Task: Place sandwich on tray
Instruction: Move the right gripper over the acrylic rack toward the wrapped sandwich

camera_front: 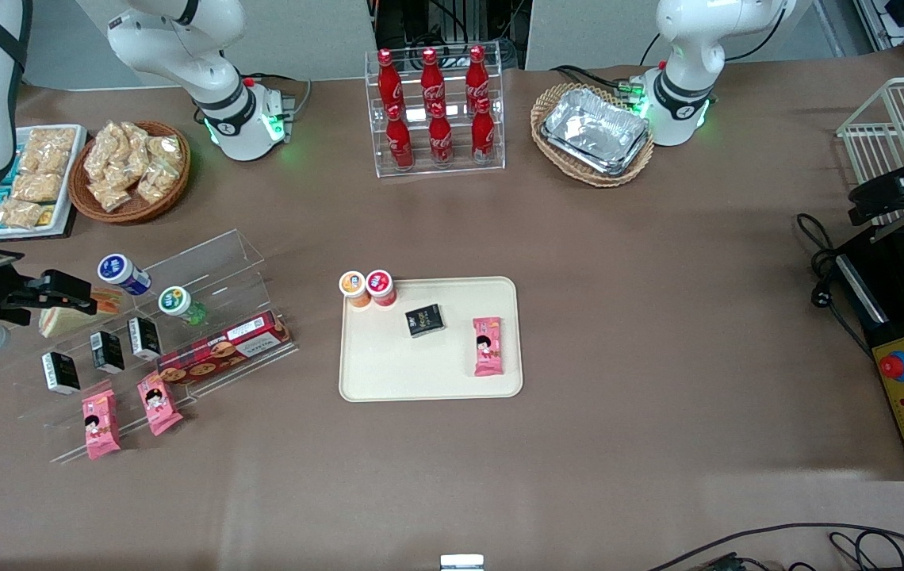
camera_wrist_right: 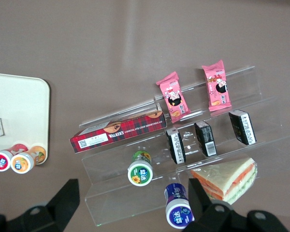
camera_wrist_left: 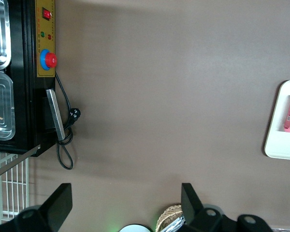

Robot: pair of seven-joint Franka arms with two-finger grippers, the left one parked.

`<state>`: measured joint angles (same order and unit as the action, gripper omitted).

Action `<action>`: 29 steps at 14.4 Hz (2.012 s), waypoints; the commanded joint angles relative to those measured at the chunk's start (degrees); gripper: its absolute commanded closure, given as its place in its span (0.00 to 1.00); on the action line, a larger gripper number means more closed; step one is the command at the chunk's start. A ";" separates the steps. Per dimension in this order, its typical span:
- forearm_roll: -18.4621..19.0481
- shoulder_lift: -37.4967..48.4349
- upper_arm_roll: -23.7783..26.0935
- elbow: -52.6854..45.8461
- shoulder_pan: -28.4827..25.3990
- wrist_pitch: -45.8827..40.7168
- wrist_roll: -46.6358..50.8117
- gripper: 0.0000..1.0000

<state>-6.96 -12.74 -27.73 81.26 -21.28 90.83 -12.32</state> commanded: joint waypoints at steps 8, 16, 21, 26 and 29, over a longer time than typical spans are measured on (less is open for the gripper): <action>-1.22 1.06 -0.22 1.18 -0.08 -0.48 0.02 0.00; 1.06 3.34 -0.74 3.98 -0.08 -0.48 -0.59 0.00; 2.65 4.57 -0.92 5.48 0.18 -0.57 -1.56 0.00; 2.65 4.40 -1.45 5.48 1.85 -0.57 -1.48 0.00; 2.65 4.31 -1.62 5.48 2.38 -0.57 -1.04 0.00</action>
<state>-5.14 -9.82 -29.33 85.56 -19.28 90.43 -13.57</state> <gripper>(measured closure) 0.000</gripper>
